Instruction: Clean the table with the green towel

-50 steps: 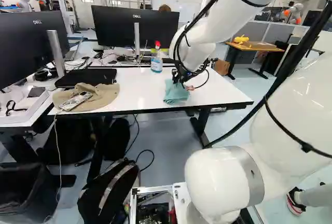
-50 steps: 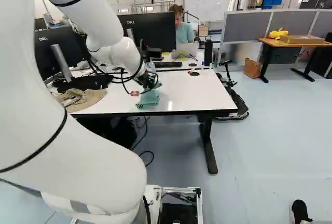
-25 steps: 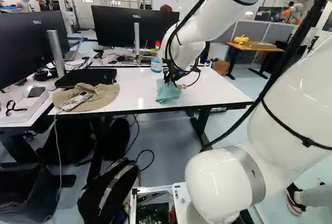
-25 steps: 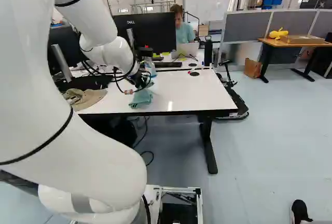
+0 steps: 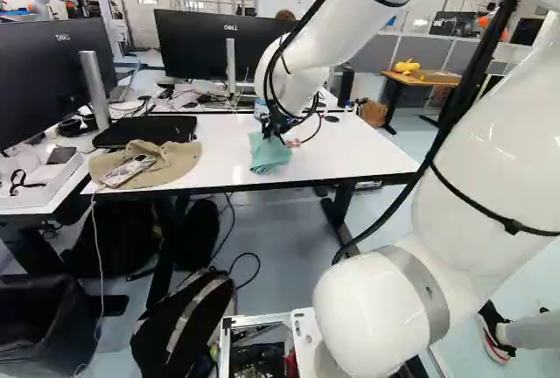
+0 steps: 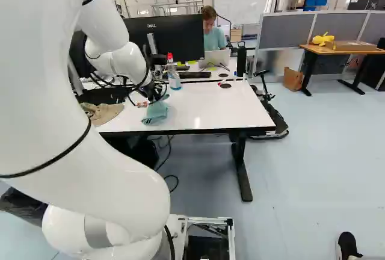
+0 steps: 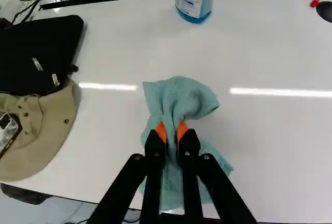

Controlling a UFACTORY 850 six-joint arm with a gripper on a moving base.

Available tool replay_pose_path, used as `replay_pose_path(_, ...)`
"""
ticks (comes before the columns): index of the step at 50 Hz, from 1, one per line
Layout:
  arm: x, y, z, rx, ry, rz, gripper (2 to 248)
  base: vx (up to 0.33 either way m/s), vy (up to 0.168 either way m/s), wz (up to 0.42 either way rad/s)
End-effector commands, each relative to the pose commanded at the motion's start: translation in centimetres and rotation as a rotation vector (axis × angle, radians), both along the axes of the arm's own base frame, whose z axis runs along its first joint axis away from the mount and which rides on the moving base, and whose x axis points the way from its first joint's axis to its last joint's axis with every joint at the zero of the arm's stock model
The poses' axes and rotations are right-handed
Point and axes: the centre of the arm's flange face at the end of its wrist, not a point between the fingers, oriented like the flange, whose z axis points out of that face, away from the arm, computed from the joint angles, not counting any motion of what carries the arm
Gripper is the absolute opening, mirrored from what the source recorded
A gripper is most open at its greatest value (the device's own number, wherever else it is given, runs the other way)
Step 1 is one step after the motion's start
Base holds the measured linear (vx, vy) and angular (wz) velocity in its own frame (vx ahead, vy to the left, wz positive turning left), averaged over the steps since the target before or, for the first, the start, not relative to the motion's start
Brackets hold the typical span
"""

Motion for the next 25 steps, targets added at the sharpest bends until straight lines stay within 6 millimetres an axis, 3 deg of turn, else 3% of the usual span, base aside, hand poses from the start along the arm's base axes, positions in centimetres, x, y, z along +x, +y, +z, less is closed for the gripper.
replay_pose_path(10, 0.11, 0.41, 0.01, 0.000, 0.000, 0.008, 47, 0.000, 0.000, 0.000)
replay_pose_path(11, 0.11, 0.41, 0.01, 0.000, 0.000, 0.008, 77, 0.000, 0.000, 0.000)
replay_pose_path(16, 0.11, 0.41, 0.01, 0.000, 0.000, 0.008, 77, 0.000, 0.000, 0.000)
replay_pose_path(17, 0.11, 0.41, 0.01, 0.000, 0.000, 0.008, 112, 0.000, 0.000, 0.000)
replay_pose_path(21, 0.11, 0.41, 0.01, 0.000, 0.000, 0.008, 112, 0.000, 0.000, 0.000)
replay_pose_path(22, 0.11, 0.41, 0.01, 0.000, 0.000, 0.008, 147, 0.000, 0.000, 0.000)
replay_pose_path(25, 0.11, 0.41, 0.01, 0.000, 0.000, 0.008, 147, 0.000, 0.000, 0.000)
